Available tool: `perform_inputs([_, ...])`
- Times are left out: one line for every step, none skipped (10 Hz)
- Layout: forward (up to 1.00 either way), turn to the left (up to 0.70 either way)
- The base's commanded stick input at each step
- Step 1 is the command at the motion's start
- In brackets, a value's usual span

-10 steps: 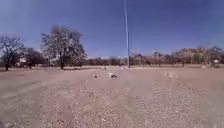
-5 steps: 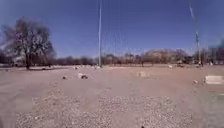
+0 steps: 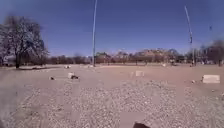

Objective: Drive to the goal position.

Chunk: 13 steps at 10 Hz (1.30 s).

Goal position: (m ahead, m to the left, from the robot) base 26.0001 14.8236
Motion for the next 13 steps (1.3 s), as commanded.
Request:
perform_inputs([0.70, 0.00])
perform_inputs([0.70, 0.00])
perform_inputs([0.70, 0.00])
perform_inputs([0.70, 0.00])
perform_inputs([0.70, 0.00])
perform_inputs([0.70, 0.00])
perform_inputs([0.70, 0.00])
perform_inputs([0.70, 0.00])
perform_inputs([0.70, 0.00])
perform_inputs([0.70, 0.00])
perform_inputs([0.70, 0.00])
perform_inputs([0.70, 0.00])
perform_inputs([0.70, 0.00])
